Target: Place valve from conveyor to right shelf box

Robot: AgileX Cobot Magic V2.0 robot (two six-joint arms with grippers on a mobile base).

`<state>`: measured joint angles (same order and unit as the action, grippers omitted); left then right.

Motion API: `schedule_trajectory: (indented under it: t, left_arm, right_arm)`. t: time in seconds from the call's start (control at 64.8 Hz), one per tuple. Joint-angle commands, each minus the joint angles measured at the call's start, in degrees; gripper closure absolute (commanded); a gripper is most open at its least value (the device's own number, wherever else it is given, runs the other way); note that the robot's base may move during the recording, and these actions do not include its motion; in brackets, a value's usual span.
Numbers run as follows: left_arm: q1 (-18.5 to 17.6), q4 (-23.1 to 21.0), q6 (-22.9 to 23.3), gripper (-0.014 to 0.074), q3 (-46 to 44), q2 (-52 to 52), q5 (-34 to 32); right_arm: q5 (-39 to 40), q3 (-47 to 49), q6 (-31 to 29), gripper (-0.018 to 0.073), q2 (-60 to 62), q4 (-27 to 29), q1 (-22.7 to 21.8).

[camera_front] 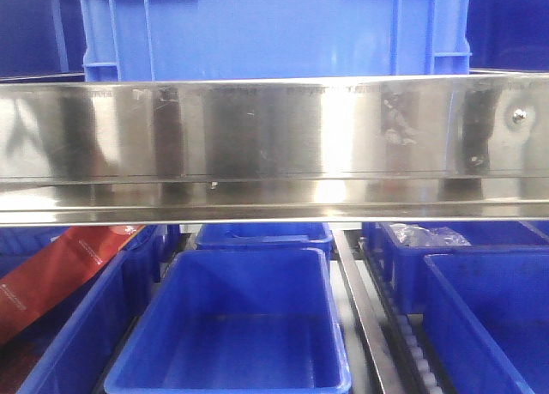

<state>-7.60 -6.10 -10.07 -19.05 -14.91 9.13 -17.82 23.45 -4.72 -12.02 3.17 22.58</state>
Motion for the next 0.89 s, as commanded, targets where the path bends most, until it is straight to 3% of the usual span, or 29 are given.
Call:
schedule_trajectory:
  t: [0.0, 0.062, 0.185, 0.324, 0.879]
  left_arm:
    - [3.7, 0.6, 0.2, 0.0708, 4.1, 4.5, -1.6]
    - [5.9, 1.5, 0.8, 0.0708, 6.8, 8.0, -1.8]
    - [10.2, 6.9, 9.5, 0.0708, 13.3, 13.9, -4.3]
    - [13.4, 6.9, 9.7, 0.0708, 19.1, 14.9, -9.1]
    - [13.6, 6.4, 9.7, 0.0708, 19.1, 14.9, -8.8]
  right_arm:
    - [1.6, -0.2, -0.1, 0.0721, 0.2, -0.4, -0.2]
    - [1.6, -0.2, -0.1, 0.0721, 0.2, -0.4, -0.2]
    - [1.6, -0.2, -0.1, 0.0721, 0.2, -0.4, -0.2]
    - [1.6, -0.2, -0.1, 0.0721, 0.2, -0.4, -0.2]
    - [1.6, -0.2, -0.1, 0.0721, 0.4, -0.4, -0.2]
